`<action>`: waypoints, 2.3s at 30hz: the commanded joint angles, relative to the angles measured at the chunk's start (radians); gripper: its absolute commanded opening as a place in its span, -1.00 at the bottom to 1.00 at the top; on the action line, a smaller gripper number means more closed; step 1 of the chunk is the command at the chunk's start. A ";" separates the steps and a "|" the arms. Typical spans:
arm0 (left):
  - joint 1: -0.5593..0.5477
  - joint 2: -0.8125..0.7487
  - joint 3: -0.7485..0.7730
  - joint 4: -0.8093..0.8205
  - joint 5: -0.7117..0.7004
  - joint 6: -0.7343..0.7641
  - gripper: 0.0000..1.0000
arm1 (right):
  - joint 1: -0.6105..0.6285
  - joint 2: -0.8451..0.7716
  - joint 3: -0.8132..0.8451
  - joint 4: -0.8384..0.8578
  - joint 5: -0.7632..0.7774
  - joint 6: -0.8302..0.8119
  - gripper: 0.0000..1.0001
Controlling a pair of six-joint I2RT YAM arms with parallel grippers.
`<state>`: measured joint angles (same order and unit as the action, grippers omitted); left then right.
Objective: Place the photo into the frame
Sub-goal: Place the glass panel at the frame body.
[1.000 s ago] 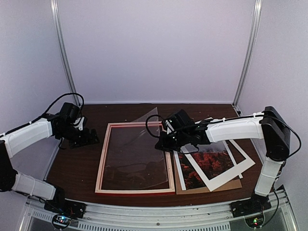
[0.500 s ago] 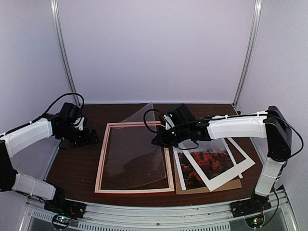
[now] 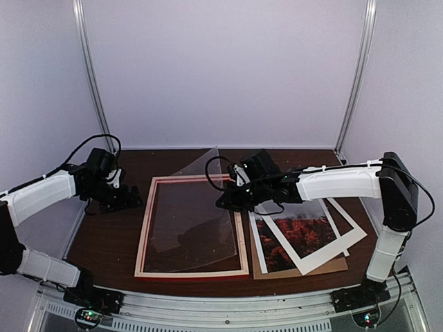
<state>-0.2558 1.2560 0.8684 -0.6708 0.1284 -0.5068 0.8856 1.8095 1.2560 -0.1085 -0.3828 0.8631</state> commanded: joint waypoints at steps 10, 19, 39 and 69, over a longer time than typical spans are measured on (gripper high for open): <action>-0.007 0.000 -0.021 0.048 -0.032 -0.008 0.95 | 0.000 -0.020 0.043 0.053 -0.065 0.026 -1.00; -0.007 -0.005 -0.005 0.038 -0.077 -0.016 0.95 | 0.004 -0.079 0.081 0.067 -0.104 0.064 -1.00; 0.104 -0.147 0.046 -0.062 -0.264 0.019 0.95 | 0.054 -0.049 0.229 0.093 -0.146 0.114 -1.00; 0.156 -0.181 0.005 -0.041 -0.183 0.042 0.96 | -0.022 0.061 -0.038 0.164 -0.083 0.123 -1.00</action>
<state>-0.1074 1.0641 0.8917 -0.7597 -0.1074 -0.4808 0.8696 1.8755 1.2289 0.0132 -0.4969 1.0138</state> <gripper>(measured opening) 0.976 0.007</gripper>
